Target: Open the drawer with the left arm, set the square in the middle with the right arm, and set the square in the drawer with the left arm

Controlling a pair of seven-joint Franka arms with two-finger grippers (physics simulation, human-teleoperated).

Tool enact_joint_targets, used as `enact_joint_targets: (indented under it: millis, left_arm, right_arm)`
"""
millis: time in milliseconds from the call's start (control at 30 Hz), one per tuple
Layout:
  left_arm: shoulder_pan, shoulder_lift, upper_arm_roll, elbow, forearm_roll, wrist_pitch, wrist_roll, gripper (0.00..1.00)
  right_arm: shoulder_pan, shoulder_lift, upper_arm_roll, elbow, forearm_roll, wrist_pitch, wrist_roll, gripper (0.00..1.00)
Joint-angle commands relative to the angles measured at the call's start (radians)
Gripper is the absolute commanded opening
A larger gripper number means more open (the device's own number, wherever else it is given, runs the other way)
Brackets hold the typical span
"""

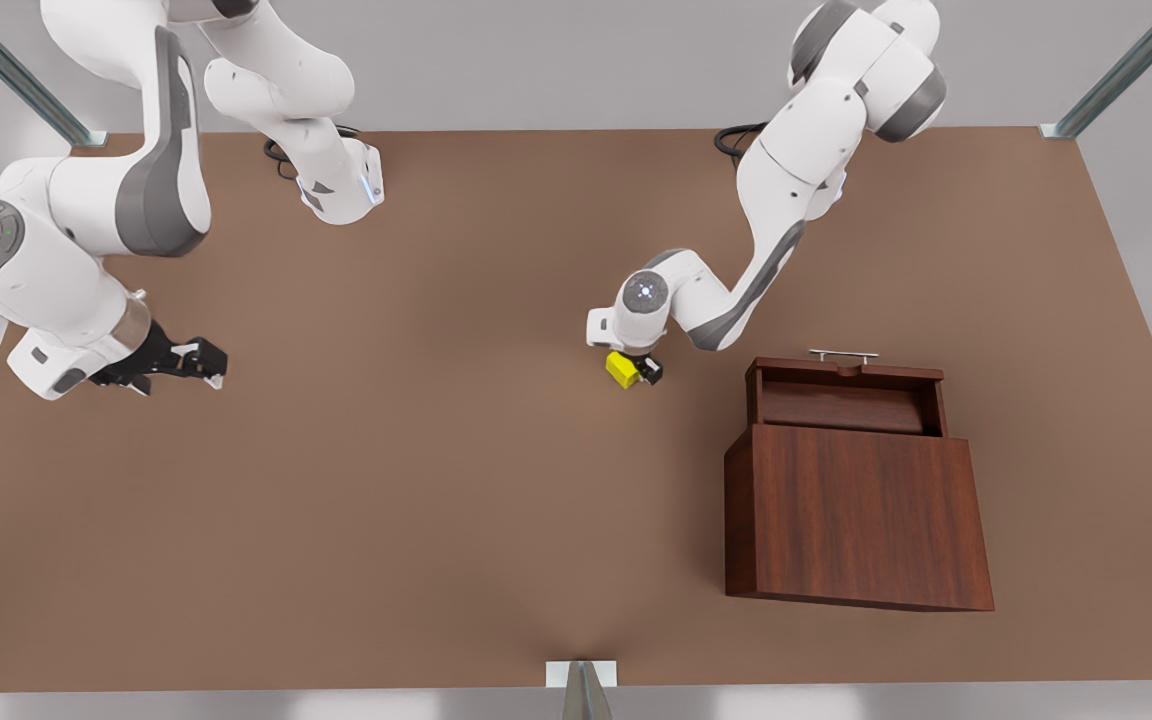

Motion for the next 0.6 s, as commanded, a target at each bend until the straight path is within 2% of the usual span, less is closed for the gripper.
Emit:
enact_joint_targets:
  millis: [0,67,133,433,567]
  left_arm:
    - [-0.002,0.006,0.000,0.002,0.001,0.000,0.000,0.94]
    - [-0.002,0.008,0.000,0.002,0.001,-0.002,-0.002,0.75]
    - [0.000,0.008,0.002,0.002,0.001,-0.002,-0.003,0.65]
    - [0.003,0.002,0.008,0.002,-0.002,-0.003,-0.003,0.65]
    - [0.021,-0.003,0.006,0.002,-0.010,-0.009,-0.003,0.68]
  right_arm:
    - [0.001,0.000,0.000,0.000,0.000,0.000,0.000,1.00]
    - [0.001,0.000,0.000,0.000,0.000,0.000,0.000,1.00]
    - [-0.001,0.001,0.000,0.002,0.000,0.002,0.000,1.00]
    - [-0.001,0.003,0.000,0.002,0.000,0.002,0.000,1.00]
    - [-0.001,0.003,0.000,0.002,0.000,0.002,0.000,1.00]
